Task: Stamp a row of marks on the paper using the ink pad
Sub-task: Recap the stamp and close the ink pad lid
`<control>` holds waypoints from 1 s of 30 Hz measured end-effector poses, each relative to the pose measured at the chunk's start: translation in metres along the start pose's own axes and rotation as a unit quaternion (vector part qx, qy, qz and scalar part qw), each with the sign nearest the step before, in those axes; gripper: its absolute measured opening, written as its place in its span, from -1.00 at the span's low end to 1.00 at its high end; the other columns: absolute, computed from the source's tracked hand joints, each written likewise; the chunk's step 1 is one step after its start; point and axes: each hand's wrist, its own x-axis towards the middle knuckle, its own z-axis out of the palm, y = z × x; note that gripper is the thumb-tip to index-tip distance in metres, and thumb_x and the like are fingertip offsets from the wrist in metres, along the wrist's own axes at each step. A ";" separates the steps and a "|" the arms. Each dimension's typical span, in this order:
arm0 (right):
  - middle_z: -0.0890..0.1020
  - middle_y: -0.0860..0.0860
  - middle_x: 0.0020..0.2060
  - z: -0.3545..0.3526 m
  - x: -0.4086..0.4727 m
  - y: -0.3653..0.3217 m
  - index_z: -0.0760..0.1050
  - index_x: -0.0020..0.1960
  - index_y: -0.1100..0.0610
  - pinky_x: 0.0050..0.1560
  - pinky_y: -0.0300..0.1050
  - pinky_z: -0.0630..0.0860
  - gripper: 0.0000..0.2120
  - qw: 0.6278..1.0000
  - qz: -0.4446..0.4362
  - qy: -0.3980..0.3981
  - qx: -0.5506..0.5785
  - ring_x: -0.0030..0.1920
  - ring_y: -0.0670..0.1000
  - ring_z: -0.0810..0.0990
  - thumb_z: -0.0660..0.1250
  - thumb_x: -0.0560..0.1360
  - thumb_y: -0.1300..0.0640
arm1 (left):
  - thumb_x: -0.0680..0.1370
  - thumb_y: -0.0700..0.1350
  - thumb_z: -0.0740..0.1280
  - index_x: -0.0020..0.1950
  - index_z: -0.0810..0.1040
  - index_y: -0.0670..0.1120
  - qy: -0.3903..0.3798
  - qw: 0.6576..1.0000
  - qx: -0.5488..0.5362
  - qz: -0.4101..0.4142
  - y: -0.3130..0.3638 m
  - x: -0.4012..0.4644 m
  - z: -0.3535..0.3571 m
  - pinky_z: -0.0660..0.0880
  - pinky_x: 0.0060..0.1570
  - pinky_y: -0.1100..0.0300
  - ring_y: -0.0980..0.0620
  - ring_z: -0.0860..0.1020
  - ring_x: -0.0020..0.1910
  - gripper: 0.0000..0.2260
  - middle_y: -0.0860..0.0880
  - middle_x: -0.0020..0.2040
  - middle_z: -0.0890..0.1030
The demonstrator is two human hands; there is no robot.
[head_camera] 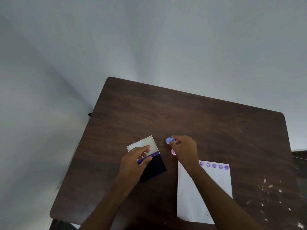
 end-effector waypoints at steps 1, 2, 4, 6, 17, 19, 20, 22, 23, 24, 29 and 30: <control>0.72 0.09 -0.24 0.001 0.002 0.001 0.67 -0.04 0.18 -0.07 -0.12 0.57 -0.84 1.000 -0.022 -0.007 -0.016 -0.31 -0.09 0.54 0.38 0.48 0.11 | 0.47 -0.08 0.44 0.24 0.55 0.05 0.007 1.000 -0.005 0.006 -0.001 0.000 -0.001 0.50 -0.13 0.46 0.26 0.56 -0.07 -0.66 0.19 0.05 0.61; 0.71 0.08 -0.28 0.003 0.004 0.001 0.66 -0.09 0.17 -0.09 -0.07 0.60 -0.84 0.999 -0.032 -0.014 -0.030 -0.32 -0.07 0.56 0.36 0.49 0.09 | 0.47 -0.10 0.44 0.24 0.56 0.06 0.014 1.000 -0.010 0.010 -0.003 -0.001 -0.002 0.53 -0.09 0.41 0.26 0.56 -0.06 -0.66 0.21 0.04 0.61; 0.69 0.05 -0.31 0.004 0.006 0.000 0.64 -0.17 0.13 -0.12 -0.07 0.60 -0.80 0.997 -0.036 -0.020 -0.067 -0.30 -0.05 0.58 0.34 0.51 0.04 | 0.48 -0.14 0.43 0.23 0.56 0.07 0.023 1.000 -0.016 0.009 -0.006 -0.001 -0.003 0.53 -0.10 0.40 0.26 0.56 -0.05 -0.67 0.20 0.04 0.61; 0.67 0.03 -0.29 0.007 0.006 0.000 0.61 -0.19 0.11 -0.10 -0.05 0.59 -0.78 0.993 -0.039 -0.026 -0.105 -0.26 -0.03 0.56 0.31 0.52 0.00 | 0.50 -0.15 0.41 0.24 0.55 0.06 0.027 0.999 -0.020 -0.004 -0.009 0.000 -0.003 0.50 -0.16 0.48 0.23 0.57 -0.04 -0.67 0.16 0.07 0.62; 0.58 0.02 0.12 0.016 -0.003 -0.004 0.54 0.13 0.06 0.16 0.00 0.49 -0.67 0.996 0.007 -0.015 -0.091 0.09 0.02 0.51 0.39 0.44 -0.09 | 0.56 -0.11 0.33 0.19 0.58 0.06 0.091 0.992 -0.058 -0.063 -0.025 -0.003 -0.005 0.43 -0.14 0.52 0.29 0.54 0.01 -0.78 0.17 0.06 0.59; 0.52 0.04 0.16 0.014 -0.007 -0.006 0.52 0.14 0.06 0.14 -0.10 0.43 -0.64 0.999 0.014 0.024 -0.030 0.13 -0.01 0.45 0.46 0.40 -0.02 | 0.56 -0.09 0.32 0.18 0.57 0.08 0.103 0.989 -0.061 -0.083 -0.031 -0.003 -0.004 0.45 -0.11 0.46 0.34 0.51 -0.02 -0.79 0.18 0.05 0.56; 0.51 0.05 0.16 0.015 -0.009 -0.008 0.53 0.13 0.08 0.12 -0.15 0.39 -0.67 0.999 0.002 0.032 -0.001 0.13 -0.03 0.43 0.47 0.40 0.05 | 0.57 -0.11 0.31 0.19 0.56 0.07 0.107 0.988 -0.063 -0.095 -0.035 -0.004 -0.003 0.48 -0.10 0.41 0.33 0.51 -0.04 -0.79 0.16 0.04 0.56; 0.54 0.10 0.16 0.018 -0.011 -0.016 0.54 0.13 0.12 0.12 -0.18 0.37 -0.73 0.999 -0.020 -0.001 0.042 0.13 -0.01 0.45 0.42 0.44 0.17 | 0.56 -0.15 0.30 0.21 0.54 0.03 0.111 0.983 -0.072 -0.124 -0.043 -0.004 -0.001 0.52 -0.09 0.33 0.24 0.54 -0.05 -0.77 0.11 0.03 0.57; 0.56 0.10 0.15 0.022 -0.011 -0.022 0.54 0.15 0.14 0.11 -0.19 0.37 -0.74 0.998 -0.022 -0.043 0.043 0.12 0.00 0.48 0.39 0.46 0.21 | 0.55 -0.18 0.30 0.21 0.54 0.00 0.114 0.980 -0.080 -0.141 -0.047 -0.004 0.001 0.51 -0.12 0.35 0.19 0.55 -0.05 -0.75 0.08 0.04 0.58; 0.56 0.09 0.13 0.027 -0.011 -0.028 0.53 0.17 0.14 0.08 -0.20 0.38 -0.73 0.996 -0.026 -0.083 0.019 0.10 0.00 0.50 0.37 0.48 0.23 | 0.54 -0.20 0.31 0.22 0.54 -0.01 0.115 0.976 -0.089 -0.159 -0.051 -0.004 0.002 0.47 -0.16 0.38 0.17 0.56 -0.05 -0.73 0.06 0.05 0.59; 0.46 0.08 0.31 0.055 -0.010 -0.044 0.36 0.35 0.11 0.27 -0.07 0.39 -0.48 0.981 0.021 -0.186 -0.040 0.28 0.06 0.44 0.39 0.43 0.27 | 0.52 -0.25 0.29 0.28 0.50 -0.05 0.097 0.967 -0.114 -0.207 -0.059 -0.002 0.010 0.44 -0.21 0.40 0.15 0.54 -0.03 -0.66 0.03 0.09 0.57; 0.45 0.08 0.33 0.058 -0.010 -0.044 0.33 0.37 0.11 0.31 -0.04 0.37 -0.44 0.978 0.030 -0.195 -0.060 0.30 0.07 0.42 0.41 0.41 0.28 | 0.51 -0.26 0.28 0.28 0.50 -0.05 0.090 0.968 -0.113 -0.206 -0.060 -0.001 0.011 0.47 -0.18 0.37 0.14 0.54 -0.01 -0.65 0.02 0.10 0.57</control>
